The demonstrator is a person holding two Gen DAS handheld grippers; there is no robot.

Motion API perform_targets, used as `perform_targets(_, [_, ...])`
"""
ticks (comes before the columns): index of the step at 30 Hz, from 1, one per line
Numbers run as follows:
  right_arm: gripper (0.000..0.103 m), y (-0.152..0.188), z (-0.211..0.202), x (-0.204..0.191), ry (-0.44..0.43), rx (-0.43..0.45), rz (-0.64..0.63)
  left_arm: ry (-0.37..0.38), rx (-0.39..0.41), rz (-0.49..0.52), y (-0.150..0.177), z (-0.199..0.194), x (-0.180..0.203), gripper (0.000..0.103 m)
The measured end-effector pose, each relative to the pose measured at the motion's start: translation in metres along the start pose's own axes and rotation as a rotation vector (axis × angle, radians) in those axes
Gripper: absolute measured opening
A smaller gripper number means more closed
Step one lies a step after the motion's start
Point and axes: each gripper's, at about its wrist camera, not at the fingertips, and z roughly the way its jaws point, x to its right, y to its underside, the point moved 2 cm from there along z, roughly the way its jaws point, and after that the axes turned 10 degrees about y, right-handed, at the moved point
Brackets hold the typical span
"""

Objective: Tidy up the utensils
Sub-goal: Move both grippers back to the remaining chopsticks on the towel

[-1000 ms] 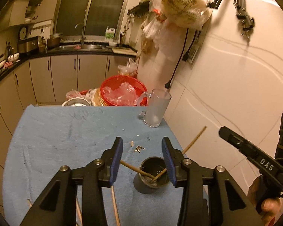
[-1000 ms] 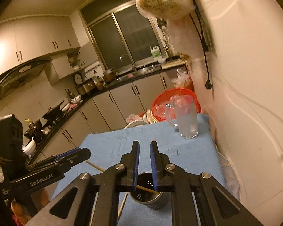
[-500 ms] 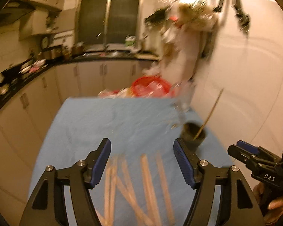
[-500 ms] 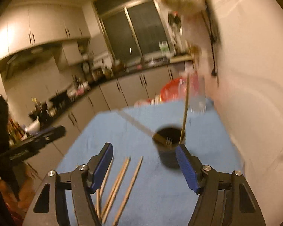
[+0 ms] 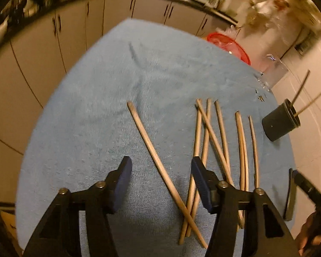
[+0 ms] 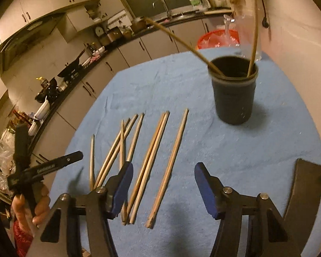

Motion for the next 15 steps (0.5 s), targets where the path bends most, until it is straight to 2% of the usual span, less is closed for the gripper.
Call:
perform_targets(3, [0.061, 0.0, 0.004, 0.0, 0.006, -0.016, 0.007, 0.008, -0.011, -0.048, -0.002, 0.009, -0.01, 0.051])
perform_targets(5, [0.055, -0.001, 0.006, 0.002, -0.014, -0.029, 0.028, -0.001, -0.023, -0.071, -0.007, 0.017, -0.013, 0.047])
perform_targets(7, [0.054, -0.001, 0.004, 0.002, -0.021, -0.03, 0.052, 0.013, -0.045, -0.088, -0.015, 0.029, -0.014, 0.043])
perform_targets(9, [0.054, -0.001, 0.003, 0.006, -0.014, -0.029, 0.072, 0.001, -0.07, -0.112, -0.021, 0.041, -0.016, 0.032])
perform_targets(12, [0.054, -0.003, 0.003, 0.008, -0.022, -0.037, 0.087, -0.031, -0.067, -0.084, -0.027, 0.046, -0.015, 0.018])
perform_targets(15, [0.046, -0.011, 0.006, 0.001, -0.038, -0.053, 0.079, -0.059, -0.069, -0.061, -0.029, 0.051, -0.008, 0.011])
